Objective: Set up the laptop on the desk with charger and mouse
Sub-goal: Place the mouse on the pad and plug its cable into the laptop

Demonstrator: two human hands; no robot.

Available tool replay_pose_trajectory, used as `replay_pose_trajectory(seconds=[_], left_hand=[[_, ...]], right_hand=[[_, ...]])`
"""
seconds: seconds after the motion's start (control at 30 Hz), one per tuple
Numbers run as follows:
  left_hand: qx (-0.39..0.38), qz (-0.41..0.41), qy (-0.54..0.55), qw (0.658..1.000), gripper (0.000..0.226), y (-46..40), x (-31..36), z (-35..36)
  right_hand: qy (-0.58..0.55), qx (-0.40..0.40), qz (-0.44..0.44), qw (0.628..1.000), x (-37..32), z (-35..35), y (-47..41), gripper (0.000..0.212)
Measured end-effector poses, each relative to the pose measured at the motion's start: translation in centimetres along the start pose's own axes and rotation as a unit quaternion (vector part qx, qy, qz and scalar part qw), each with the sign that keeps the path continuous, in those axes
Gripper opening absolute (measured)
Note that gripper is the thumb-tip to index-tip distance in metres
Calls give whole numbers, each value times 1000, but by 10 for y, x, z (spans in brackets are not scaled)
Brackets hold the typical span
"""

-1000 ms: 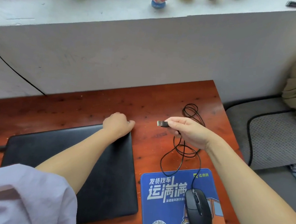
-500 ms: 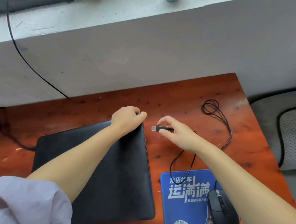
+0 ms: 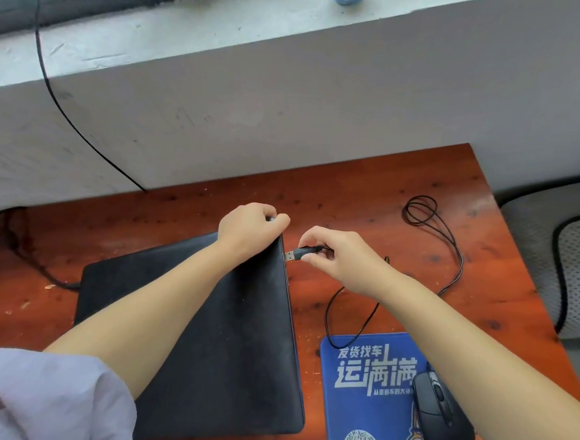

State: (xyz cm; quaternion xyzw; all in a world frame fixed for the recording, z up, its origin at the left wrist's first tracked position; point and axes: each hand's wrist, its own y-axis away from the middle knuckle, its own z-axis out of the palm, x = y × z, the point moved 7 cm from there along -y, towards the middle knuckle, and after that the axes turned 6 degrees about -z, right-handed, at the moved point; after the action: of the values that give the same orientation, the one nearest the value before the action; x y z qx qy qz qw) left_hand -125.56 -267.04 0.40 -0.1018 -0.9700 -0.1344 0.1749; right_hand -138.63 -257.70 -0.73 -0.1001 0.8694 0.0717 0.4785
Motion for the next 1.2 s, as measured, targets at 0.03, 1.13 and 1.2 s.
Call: replay_pose_trajectory(seconds=[0.03, 1.13, 1.2], left_hand=[[0, 1, 1, 1000, 34, 0, 0, 0], [2, -16, -1, 1000, 30, 0, 0, 1], [2, -16, 0, 1000, 29, 0, 1, 1]], right_hand=[[3, 0, -3, 1000, -1, 0, 0, 11], [-28, 74, -16, 997, -12, 0, 8, 12], [9, 57, -21, 998, -15, -2, 5, 13]])
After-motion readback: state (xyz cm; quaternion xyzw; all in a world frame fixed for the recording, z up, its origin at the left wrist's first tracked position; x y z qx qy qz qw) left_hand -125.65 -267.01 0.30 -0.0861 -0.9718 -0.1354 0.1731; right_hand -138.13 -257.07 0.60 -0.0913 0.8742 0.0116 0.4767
